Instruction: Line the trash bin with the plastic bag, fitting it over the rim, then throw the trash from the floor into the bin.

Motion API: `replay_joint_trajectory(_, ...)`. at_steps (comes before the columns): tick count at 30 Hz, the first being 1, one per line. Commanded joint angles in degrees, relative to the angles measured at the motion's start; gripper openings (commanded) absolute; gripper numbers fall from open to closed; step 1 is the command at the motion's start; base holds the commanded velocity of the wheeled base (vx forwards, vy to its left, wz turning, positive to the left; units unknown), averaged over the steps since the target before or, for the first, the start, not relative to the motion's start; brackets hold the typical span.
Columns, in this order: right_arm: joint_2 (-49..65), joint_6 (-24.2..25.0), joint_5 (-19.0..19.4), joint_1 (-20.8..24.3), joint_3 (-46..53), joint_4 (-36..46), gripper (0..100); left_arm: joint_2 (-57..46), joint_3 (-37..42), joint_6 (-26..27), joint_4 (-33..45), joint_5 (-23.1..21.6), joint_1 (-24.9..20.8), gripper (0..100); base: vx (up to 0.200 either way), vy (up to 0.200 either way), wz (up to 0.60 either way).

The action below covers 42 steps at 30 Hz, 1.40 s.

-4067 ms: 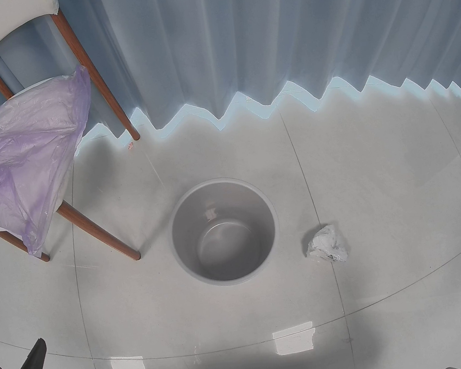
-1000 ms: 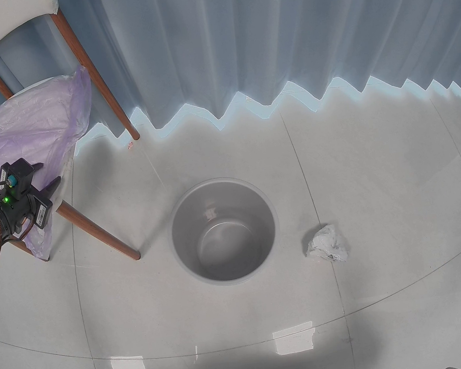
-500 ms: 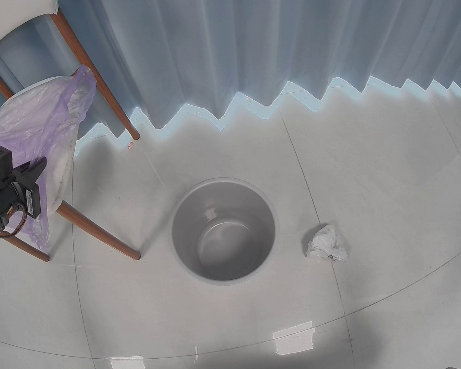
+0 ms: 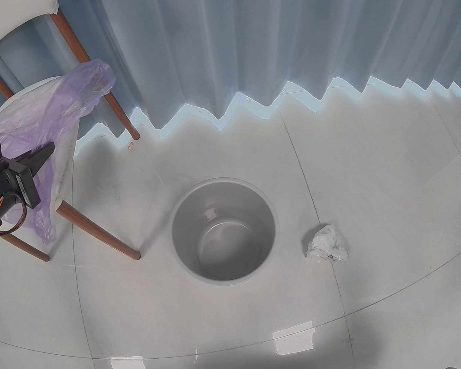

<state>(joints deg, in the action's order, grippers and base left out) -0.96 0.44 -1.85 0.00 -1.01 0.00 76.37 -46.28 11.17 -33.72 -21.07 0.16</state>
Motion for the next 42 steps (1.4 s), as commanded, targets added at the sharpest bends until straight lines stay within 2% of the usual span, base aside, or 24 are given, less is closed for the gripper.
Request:
replay_joint_trajectory(1, 1.0, 0.0, 0.0, 0.0, 1.0, 0.0, 100, -0.8, -0.1, -2.6, -0.3, -0.1, -4.3, 0, 0.0, 0.0, 0.0)
replay_joint_trajectory(2, 1.0, 0.0, 0.0, 0.0, 1.0, 0.0, 100, -0.8, -0.1, -2.6, -0.3, -0.1, -4.3, 0, 0.0, 0.0, 0.0)
replay_joint_trajectory(3, 1.0, 0.0, 0.0, 0.0, 1.0, 0.0, 100, -0.8, -1.0, -4.4, -0.4, 0.0, -7.0, 0, 0.0, 0.0, 0.0)
replay_joint_trajectory(10, 1.0, 0.0, 0.0, 0.0, 1.0, 0.0, 100, -0.7, -3.2, -8.0, 0.1, 0.8, -14.7, 0, 0.0, 0.0, 0.0)
replay_joint_trajectory(12, 1.0, 0.0, 0.0, 0.0, 1.0, 0.0, 100, -0.7, -3.0, -8.2, 0.1, 0.9, -16.0, 0, 0.0, 0.0, 0.0)
replay_joint_trajectory(15, 1.0, 0.0, 0.0, 0.0, 1.0, 0.0, 100, -1.0, -2.2, -8.2, 0.1, 1.2, -20.2, 0, 0.0, 0.0, 0.0)
replay_joint_trajectory(20, 1.0, 0.0, 0.0, 0.0, 1.0, 0.0, 100, -2.0, 0.0, -8.3, 0.3, 4.1, -27.1, 0, 0.0, 0.0, 0.0)
replay_joint_trajectory(25, 1.0, 0.0, 0.0, 0.0, 1.0, 0.0, 100, -2.0, 2.2, -8.0, 0.2, 4.6, -31.4, 0, 0.0, 0.0, 0.0)
replay_joint_trajectory(30, 1.0, 0.0, 0.0, 0.0, 1.0, 0.0, 100, -2.3, 4.2, -8.1, 0.1, 7.1, -36.6, 0, 0.0, 0.0, 0.0)
replay_joint_trajectory(42, 1.0, 0.0, 0.0, 0.0, 1.0, 0.0, 100, -2.7, 5.6, -8.1, -0.2, 7.6, -41.3, 0, 0.0, 0.0, 0.0)
